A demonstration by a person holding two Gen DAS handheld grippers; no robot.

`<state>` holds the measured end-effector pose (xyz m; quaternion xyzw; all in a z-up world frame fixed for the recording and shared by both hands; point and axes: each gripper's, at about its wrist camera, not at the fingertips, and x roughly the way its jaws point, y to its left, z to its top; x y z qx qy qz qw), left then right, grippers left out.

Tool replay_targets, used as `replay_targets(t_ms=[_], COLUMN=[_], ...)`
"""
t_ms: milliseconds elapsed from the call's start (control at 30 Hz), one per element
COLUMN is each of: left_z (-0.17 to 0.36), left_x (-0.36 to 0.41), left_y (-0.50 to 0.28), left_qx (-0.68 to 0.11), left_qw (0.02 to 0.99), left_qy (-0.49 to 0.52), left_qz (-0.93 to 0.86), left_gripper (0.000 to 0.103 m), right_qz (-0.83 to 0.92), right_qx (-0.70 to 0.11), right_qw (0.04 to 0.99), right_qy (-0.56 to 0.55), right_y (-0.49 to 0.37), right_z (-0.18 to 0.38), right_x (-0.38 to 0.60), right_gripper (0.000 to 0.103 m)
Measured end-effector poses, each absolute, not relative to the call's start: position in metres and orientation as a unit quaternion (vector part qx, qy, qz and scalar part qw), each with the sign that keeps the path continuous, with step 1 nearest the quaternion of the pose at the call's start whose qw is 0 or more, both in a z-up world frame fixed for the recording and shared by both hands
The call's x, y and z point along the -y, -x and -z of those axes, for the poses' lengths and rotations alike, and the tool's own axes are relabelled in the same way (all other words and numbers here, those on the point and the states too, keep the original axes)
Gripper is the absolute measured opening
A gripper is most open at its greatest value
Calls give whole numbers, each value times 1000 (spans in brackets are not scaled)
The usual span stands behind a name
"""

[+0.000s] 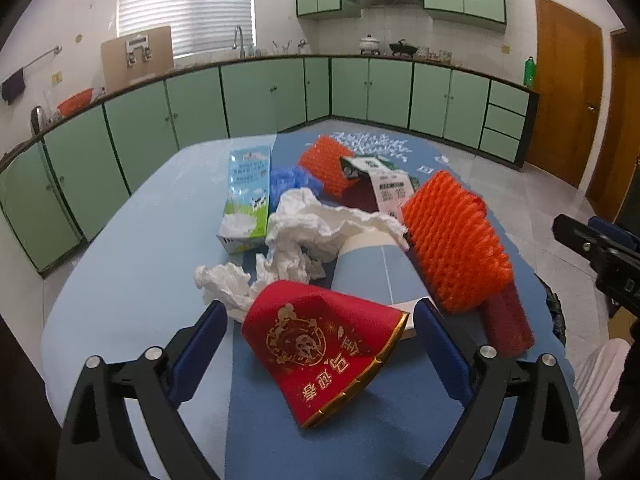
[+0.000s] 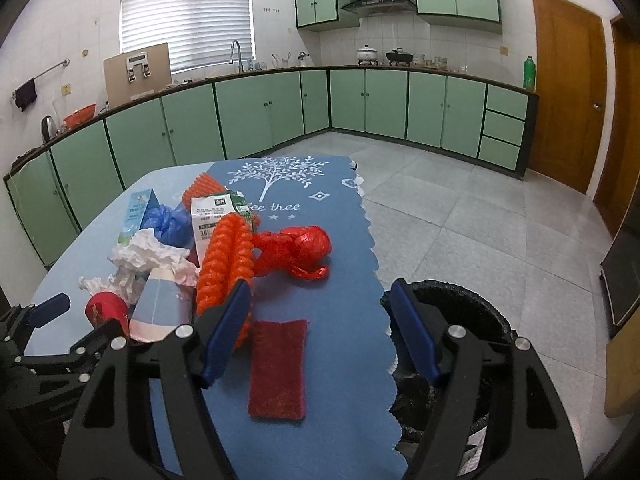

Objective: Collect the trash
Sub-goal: 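Grasp the red paper cup with the left tool while the right tool grasps the orange foam net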

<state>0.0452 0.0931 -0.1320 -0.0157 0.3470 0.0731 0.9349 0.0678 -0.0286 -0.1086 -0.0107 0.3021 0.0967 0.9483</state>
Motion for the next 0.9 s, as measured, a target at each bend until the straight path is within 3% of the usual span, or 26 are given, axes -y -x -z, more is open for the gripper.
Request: replay_targets(t_ms=[433,567,633,900], left_z=[144,139,138,140], left_x=[-97,-106,-109,-125], left_y=[-52,-44,-41,-36], left_qx=[-358,-349,-348,-348], left_qw=[929,933,933,931], left_qy=[19,42,48,85], left_qz=[-91,-83,-81,-71], left_gripper=[91,80,66,49], right_qz=[-102,-112,-120,-162], right_qx=[-304,-306,-305,-320], right_qw=[947,945,944,933], right_qy=[19,22,24,33], right_y=[-69,-71,-71,-81], right_z=[112,114,115,125], right_x=[22,16,10,-21], right_gripper=[71,71,71,71])
